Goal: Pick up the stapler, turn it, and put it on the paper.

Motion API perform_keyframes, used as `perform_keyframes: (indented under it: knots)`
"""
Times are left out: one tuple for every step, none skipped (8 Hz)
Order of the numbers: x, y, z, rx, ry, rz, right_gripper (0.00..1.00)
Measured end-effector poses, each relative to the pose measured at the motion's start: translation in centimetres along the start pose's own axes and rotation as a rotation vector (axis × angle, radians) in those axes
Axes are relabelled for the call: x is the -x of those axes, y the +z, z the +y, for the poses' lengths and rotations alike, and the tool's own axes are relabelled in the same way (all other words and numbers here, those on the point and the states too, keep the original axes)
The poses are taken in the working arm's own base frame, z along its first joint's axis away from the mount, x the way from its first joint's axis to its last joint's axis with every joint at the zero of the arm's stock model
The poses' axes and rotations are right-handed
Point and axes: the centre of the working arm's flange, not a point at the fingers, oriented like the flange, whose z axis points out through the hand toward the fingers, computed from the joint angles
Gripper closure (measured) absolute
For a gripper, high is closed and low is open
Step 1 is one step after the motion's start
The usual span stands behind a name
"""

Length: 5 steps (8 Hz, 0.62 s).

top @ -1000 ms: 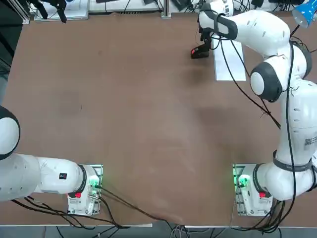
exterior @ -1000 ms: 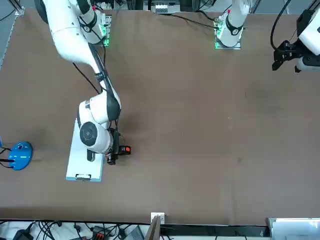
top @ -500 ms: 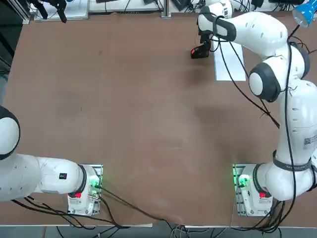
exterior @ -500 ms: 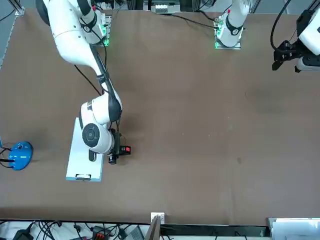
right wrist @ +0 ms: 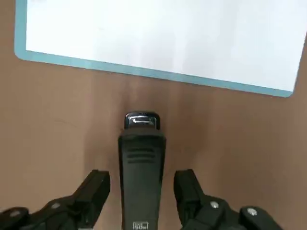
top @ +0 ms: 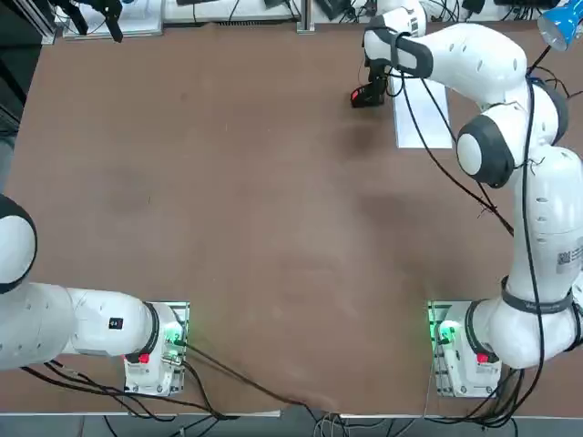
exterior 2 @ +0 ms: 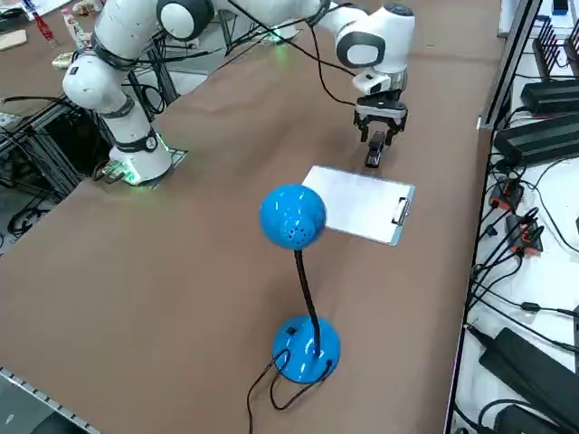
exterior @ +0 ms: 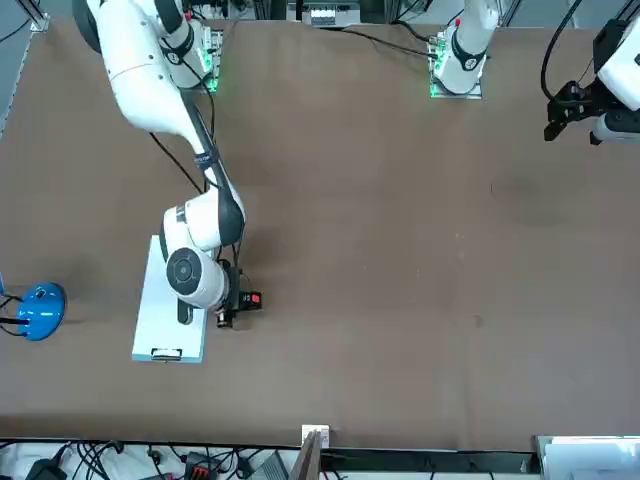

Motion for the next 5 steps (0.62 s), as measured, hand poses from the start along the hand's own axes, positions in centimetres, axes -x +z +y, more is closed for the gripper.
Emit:
perform_keyframes:
  knots:
    - [-0.03, 0.19, -0.04, -0.002, 0.0, 0.001, 0.24]
    - [-0.03, 0.25, -0.08, -0.005, 0.001, 0.001, 0.3]
    - [-0.02, 0.23, -0.11, -0.009, 0.0, 0.002, 0.37]
    - [0.0, 0.19, -0.13, -0.014, -0.009, 0.017, 0.57]
    - [0.21, 0.08, -0.12, -0.02, -0.023, 0.035, 0.59]
